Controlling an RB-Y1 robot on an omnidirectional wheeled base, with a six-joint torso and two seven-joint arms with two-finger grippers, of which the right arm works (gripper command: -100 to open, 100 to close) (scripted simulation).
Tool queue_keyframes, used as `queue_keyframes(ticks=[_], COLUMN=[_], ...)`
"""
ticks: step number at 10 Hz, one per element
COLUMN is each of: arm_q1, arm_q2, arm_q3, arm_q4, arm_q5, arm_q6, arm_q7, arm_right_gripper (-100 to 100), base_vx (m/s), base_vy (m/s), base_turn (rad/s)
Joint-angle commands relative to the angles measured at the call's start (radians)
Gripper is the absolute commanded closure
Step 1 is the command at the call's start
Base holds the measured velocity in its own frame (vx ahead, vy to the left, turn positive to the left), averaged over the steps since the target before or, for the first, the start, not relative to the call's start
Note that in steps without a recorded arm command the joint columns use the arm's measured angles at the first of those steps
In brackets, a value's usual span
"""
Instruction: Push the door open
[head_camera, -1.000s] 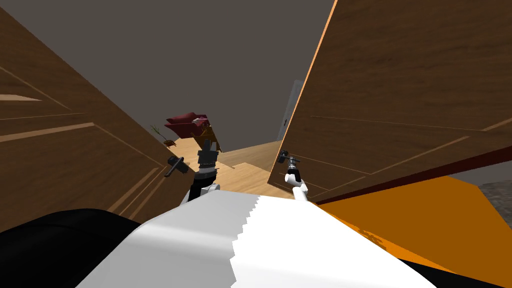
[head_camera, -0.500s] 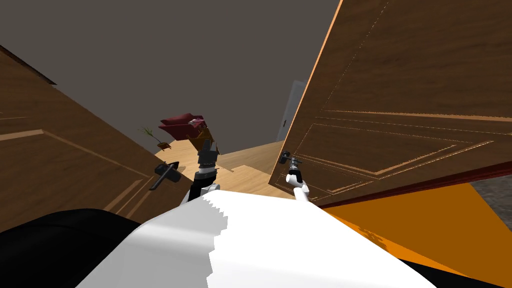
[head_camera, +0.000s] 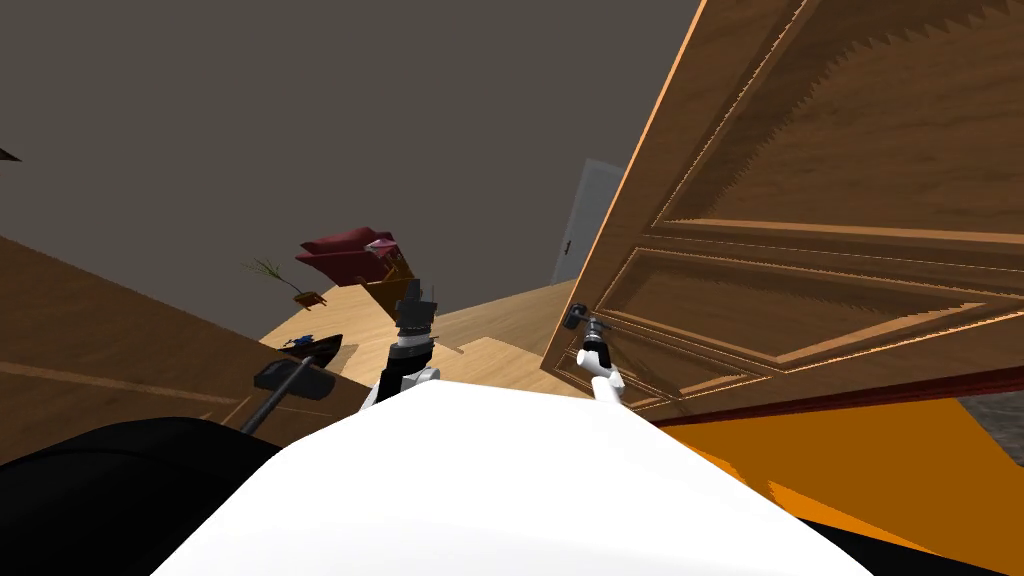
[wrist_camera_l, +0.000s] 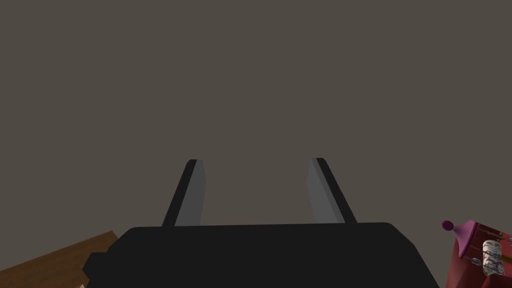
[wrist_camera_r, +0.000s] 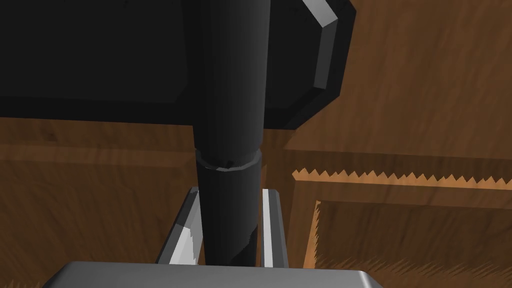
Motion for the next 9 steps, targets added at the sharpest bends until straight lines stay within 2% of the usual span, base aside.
queue_keyframes(ticks=[1, 5, 6, 7, 9], arm_q1=[-0.006, -0.005, -0.001, 0.002, 0.005], arm_q2=[-0.007, -0.005, -0.007, -0.013, -0.016], arm_q3=[-0.021, -0.062, -0.059, -0.083, -0.105], arm_q4=[0.0, 0.001, 0.006, 0.001, -0.004], arm_q5=[-0.004, -0.012, -0.011, -0.015, -0.019], arm_q6=[-0.007, -0.007, -0.012, -0.011, -0.009], arm_q7=[0.004, 0.013, 0.011, 0.016, 0.021], arm_right_gripper=[100, 100, 100, 100, 100], base_vx=[0.227, 0.184, 0.077, 0.146, 0.215], base_vy=[0.072, 0.06, 0.016, 0.036, 0.034], base_turn=[-0.079, -0.068, -0.042, -0.051, -0.056])
